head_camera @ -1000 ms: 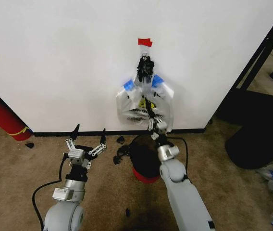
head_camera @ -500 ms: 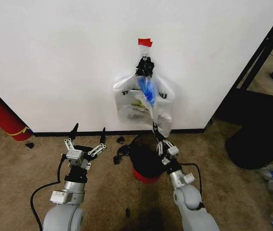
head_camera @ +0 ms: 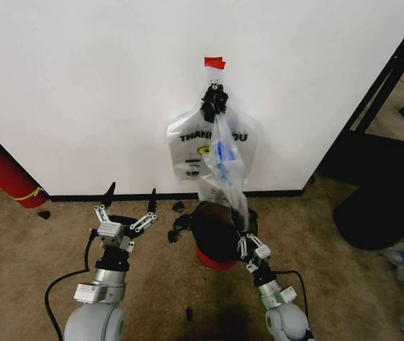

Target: Pick up the garbage bag from the wall and place it over the trash bin.

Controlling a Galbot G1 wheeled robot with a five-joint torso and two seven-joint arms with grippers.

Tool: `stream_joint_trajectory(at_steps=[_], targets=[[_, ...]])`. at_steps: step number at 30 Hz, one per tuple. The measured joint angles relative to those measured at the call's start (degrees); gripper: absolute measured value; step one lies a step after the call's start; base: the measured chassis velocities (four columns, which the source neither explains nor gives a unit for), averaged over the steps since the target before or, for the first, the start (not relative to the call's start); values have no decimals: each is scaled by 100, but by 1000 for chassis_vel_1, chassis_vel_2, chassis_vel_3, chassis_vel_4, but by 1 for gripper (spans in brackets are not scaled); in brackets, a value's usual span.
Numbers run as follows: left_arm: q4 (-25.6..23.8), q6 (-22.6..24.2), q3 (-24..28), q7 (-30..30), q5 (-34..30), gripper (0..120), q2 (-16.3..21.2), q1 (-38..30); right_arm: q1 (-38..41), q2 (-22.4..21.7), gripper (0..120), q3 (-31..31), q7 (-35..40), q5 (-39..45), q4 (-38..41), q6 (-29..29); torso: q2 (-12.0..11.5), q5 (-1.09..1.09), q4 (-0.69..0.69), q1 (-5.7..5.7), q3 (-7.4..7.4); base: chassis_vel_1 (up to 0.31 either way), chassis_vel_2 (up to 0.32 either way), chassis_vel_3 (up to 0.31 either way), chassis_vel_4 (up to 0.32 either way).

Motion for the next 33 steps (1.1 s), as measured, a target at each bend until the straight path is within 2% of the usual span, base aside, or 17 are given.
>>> stream_joint_trajectory(at_steps=[3,9,16,21,26,29,31,32,33], targets=[[4,0,-8,-1,-31,100,19,-11,-48,-14,0,51,-239,113,-13,32,0,0,0,0,0,0,0,0,0],[43,0,-25,-4,-58,100,36,-24,-135,-108,0,351,-1194,612,-136,81,0,0,0,0,1,0,0,0,0],[73,-11,0,-5,-13,100,-10,-25,-118,-191,0,532,-1571,984,-329,196,-1,0,0,1,1,0,0,0,0],[97,-21,23,-5,38,100,-48,-29,-56,-155,0,451,-1384,1164,-312,284,-2,1,0,1,1,0,0,0,0],[104,-25,7,-5,43,100,-49,-27,-14,-115,0,247,-740,1511,-95,299,-2,1,0,1,1,0,0,0,0],[123,-28,-11,-8,39,100,-39,-28,-41,-124,14,54,-169,2099,229,18,-2,0,0,1,1,0,0,0,0],[135,-32,-13,-8,38,100,-36,-30,-58,-131,18,10,-46,2261,326,-76,-1,0,1,1,1,0,0,0,0],[150,-36,-14,-9,37,100,-33,-36,-83,-138,25,-20,69,2387,417,-163,-1,0,0,1,1,0,0,0,0],[150,-36,-14,-9,37,100,-33,-36,-83,-138,25,-20,69,2387,417,-163,-1,0,0,1,1,0,0,0,0]])
